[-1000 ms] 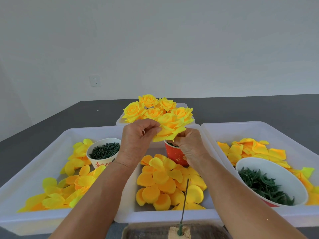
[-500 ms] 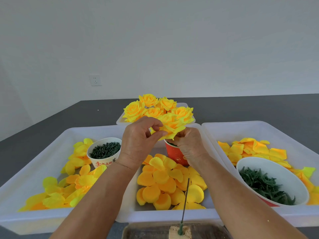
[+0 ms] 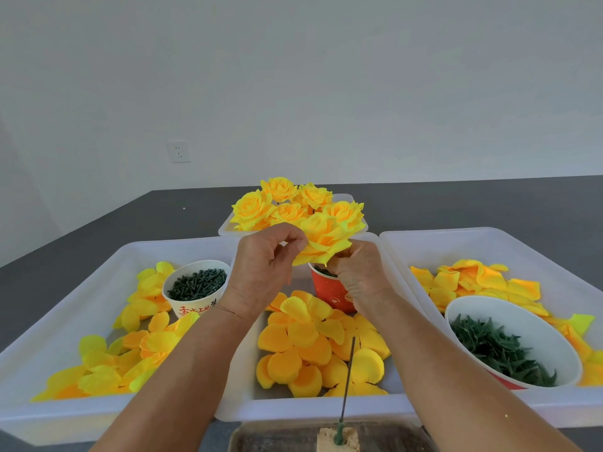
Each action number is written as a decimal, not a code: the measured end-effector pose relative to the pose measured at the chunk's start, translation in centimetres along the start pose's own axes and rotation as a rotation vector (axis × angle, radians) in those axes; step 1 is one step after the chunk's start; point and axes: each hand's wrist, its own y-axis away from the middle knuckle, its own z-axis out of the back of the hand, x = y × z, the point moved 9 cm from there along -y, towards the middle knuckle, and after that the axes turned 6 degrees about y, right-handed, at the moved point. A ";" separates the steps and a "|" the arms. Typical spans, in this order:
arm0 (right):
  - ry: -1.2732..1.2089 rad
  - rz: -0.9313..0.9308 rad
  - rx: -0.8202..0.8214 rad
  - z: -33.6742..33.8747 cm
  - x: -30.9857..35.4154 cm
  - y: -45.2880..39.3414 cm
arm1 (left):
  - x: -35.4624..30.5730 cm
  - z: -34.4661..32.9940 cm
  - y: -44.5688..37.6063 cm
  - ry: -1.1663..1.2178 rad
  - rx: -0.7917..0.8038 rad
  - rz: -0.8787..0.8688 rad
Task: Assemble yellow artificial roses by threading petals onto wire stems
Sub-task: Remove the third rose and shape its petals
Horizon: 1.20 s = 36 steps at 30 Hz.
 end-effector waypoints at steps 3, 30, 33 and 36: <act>0.027 0.001 -0.020 0.2 -0.1 0.0 | -0.1 -0.4 0.1 0.003 0.037 -0.008; -0.337 -0.025 -0.061 0.8 0.3 0.2 | -0.4 2.6 0.2 0.009 -0.269 -0.016; -0.300 0.017 -0.025 0.4 0.8 0.3 | 3.1 2.9 0.6 0.174 -0.325 0.312; -0.258 0.068 -0.013 0.3 1.4 0.4 | 6.1 0.6 1.6 0.545 -0.201 0.726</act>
